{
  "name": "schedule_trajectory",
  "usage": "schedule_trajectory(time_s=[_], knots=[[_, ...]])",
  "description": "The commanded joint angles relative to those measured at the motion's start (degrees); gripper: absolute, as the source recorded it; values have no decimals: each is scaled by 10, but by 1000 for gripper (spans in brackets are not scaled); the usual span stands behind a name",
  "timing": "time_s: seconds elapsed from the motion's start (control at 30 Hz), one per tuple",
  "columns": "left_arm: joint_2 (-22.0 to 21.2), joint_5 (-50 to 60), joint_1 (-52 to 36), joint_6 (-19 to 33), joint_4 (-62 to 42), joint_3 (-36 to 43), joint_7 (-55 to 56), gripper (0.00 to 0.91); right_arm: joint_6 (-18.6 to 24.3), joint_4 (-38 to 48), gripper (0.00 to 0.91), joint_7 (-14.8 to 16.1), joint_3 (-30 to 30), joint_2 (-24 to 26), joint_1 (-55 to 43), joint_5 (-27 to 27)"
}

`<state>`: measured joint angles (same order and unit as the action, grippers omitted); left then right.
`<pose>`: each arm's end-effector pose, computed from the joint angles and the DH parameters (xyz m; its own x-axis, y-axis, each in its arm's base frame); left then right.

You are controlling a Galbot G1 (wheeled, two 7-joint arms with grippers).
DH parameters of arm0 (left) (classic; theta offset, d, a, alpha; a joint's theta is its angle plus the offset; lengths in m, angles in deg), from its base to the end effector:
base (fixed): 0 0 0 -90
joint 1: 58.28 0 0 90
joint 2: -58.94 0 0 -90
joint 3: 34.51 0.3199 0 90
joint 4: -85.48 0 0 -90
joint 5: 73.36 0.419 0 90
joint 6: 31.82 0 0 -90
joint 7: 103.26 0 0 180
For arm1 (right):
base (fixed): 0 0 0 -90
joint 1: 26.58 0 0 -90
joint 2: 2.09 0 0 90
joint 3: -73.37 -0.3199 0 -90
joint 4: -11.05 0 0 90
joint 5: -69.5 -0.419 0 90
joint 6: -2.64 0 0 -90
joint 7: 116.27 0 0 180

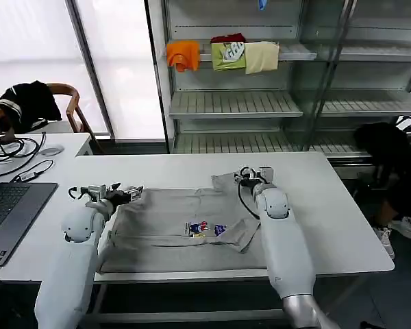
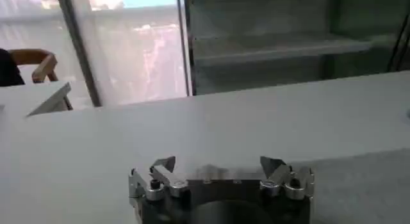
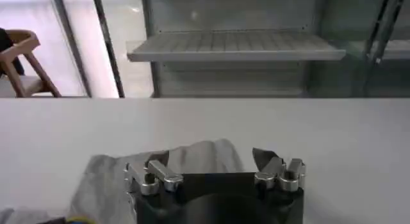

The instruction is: Fold and organize the clothes.

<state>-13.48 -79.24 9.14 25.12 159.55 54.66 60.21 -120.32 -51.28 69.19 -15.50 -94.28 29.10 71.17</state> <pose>0.5305 0.1369 -0.2265 -0.8849 0.1028 0.4543 0.1390 0.9892 0.0469 0.5961 0.0270 -0.2152 -0.8890 -0.1221 0.4413 -0.1196 0.9923 0.0336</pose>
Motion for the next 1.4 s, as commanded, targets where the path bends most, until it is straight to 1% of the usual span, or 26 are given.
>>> schedule_trajectory(time_s=[0.03,0.07,0.1,0.13,0.17,0.2,0.23,0.27,0.3,0.33,0.43,0.63,0.7,0.8,0.83,0.87,0.93,0.97,1.03,1.1,1.17,1.23,1.3,1.33,1.4], knots=[[-1,18,-24,-1,-58,7,-8,796,-2,54,907,1,2,-23,-27,8],[-2,19,-24,-1,-59,7,-9,675,-2,57,907,2,4,-24,-26,16],[-3,19,-24,-1,-61,7,-9,584,-2,59,877,3,3,-26,-25,24],[-3,20,-22,-1,-62,6,-9,464,-2,60,766,5,2,-27,-24,28],[-3,21,-21,-1,-63,6,-11,413,-2,64,615,8,2,-28,-23,36],[-3,20,-20,0,-63,5,-14,242,-2,64,464,10,4,-28,-21,38],[-4,20,-18,-1,-63,5,-14,212,-2,64,363,12,5,-28,-19,40],[-4,19,-17,-1,-62,5,-15,121,-2,62,242,17,7,-28,-16,41],[-5,17,-16,-1,-61,4,-16,71,-2,61,10,18,7,-28,-15,41],[-5,17,-16,-1,-61,3,-18,10,-2,57,0,22,7,-28,-12,41],[-6,18,-12,-1,-57,3,-25,0,-2,47,0,20,7,-28,-8,39],[-10,0,-5,-1,-46,0,-28,10,-1,24,0,16,9,-28,-1,31],[-10,-6,-5,-1,-40,0,-27,10,4,16,0,10,11,-28,1,21],[-11,-12,-4,0,-31,-1,-27,10,15,-5,0,-6,14,-28,7,-17],[-11,-16,-4,0,-29,-1,-27,0,22,-15,0,-11,14,-28,11,-29],[-13,-20,-3,2,-24,-2,-22,0,39,-21,0,-15,14,-28,15,-43],[-15,-42,-2,30,-18,-4,-10,0,76,-45,0,-24,20,-28,24,-53],[-15,-61,0,43,-13,-4,-3,0,90,-62,0,-22,23,-28,32,-61],[-15,-89,4,57,5,-8,10,0,96,-97,0,-23,29,-22,45,-78],[-11,-115,13,66,35,-10,20,0,95,-122,0,-26,33,-15,54,-86],[-8,-130,19,66,47,-12,26,0,83,-151,0,-28,41,-4,77,-94],[-2,-140,33,62,80,-15,27,0,71,-188,0,-29,48,5,100,-101],[1,-146,48,59,101,-18,25,0,54,-230,0,-29,57,16,134,-109],[4,-150,55,56,112,-19,23,0,40,-267,0,-30,60,22,152,-113],[8,-158,71,52,130,-23,20,0,22,-304,0,-31,60,28,180,-123]])
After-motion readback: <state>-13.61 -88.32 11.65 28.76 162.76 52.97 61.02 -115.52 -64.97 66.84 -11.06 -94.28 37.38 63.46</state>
